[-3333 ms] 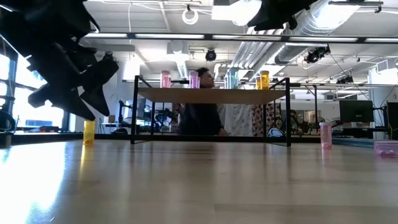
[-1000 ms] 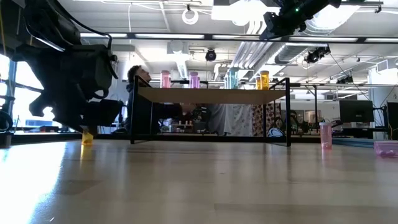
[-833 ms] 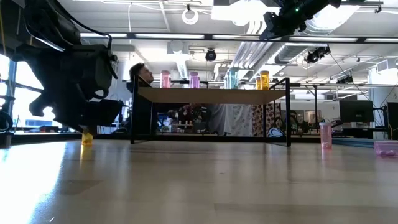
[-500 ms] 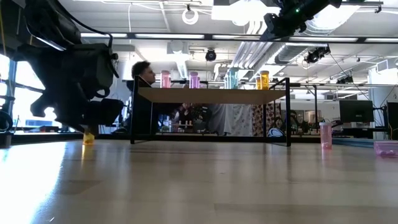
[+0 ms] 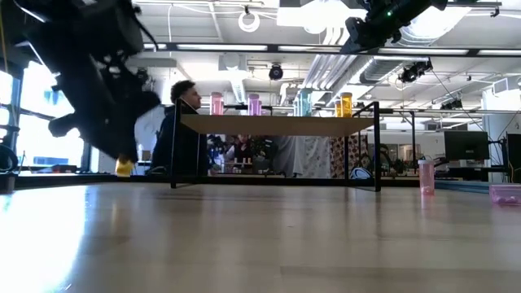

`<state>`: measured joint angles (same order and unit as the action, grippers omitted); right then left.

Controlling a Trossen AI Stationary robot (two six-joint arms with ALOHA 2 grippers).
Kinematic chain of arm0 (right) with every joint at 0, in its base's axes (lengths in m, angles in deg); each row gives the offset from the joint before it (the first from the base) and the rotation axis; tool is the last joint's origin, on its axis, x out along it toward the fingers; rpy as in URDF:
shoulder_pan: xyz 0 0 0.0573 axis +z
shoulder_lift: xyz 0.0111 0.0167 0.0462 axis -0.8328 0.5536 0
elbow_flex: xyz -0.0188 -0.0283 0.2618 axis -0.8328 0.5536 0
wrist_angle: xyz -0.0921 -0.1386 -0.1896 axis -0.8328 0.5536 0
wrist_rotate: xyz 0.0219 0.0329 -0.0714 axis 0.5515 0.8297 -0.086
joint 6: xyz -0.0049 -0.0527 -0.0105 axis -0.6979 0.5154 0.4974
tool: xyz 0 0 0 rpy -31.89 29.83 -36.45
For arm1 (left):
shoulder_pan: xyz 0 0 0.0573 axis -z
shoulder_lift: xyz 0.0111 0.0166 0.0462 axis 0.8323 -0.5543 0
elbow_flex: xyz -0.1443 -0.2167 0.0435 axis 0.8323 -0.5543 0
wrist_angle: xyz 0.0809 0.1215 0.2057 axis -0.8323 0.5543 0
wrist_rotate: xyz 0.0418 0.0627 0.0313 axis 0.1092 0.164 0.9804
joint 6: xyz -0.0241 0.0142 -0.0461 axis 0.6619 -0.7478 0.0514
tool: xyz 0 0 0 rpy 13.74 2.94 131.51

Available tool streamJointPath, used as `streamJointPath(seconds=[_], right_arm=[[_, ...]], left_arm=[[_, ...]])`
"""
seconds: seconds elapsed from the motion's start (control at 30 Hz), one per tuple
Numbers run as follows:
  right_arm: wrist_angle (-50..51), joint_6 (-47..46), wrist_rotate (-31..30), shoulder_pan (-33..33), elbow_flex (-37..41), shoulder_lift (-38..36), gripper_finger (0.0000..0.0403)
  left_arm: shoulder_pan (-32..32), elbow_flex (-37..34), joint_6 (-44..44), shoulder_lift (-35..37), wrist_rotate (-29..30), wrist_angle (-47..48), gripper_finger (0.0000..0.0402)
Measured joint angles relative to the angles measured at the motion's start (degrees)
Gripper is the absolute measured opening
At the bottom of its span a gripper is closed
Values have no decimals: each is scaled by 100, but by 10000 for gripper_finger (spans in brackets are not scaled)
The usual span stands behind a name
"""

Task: Pick and place medicine bottles onto shelf by color
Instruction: Put the orange pill bottle aligned with the other orange pill bottles on the shelf

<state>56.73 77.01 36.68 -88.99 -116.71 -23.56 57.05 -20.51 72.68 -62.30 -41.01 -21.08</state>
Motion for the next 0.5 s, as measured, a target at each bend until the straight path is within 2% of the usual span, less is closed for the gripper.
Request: streamJointPath(seconds=[0.1, 0.2, 0.37, 0.5], right_arm=[[-1, -169, 0, 0, 0, 0, 172], [2, -290, 40, 2, 0, 0, 172], [8, -954, 821, 111, 2, 0, 172], [45, -1620, 1179, 439, 2, 0, 172]], left_arm=[[203, 0, -373, 516, -257, -361, 90], [383, 0, -1141, 952, -482, -914, 90], [469, 4, -2550, 1490, -1063, -1818, 90], [418, 4, -3264, 1671, -1468, -2433, 90]])
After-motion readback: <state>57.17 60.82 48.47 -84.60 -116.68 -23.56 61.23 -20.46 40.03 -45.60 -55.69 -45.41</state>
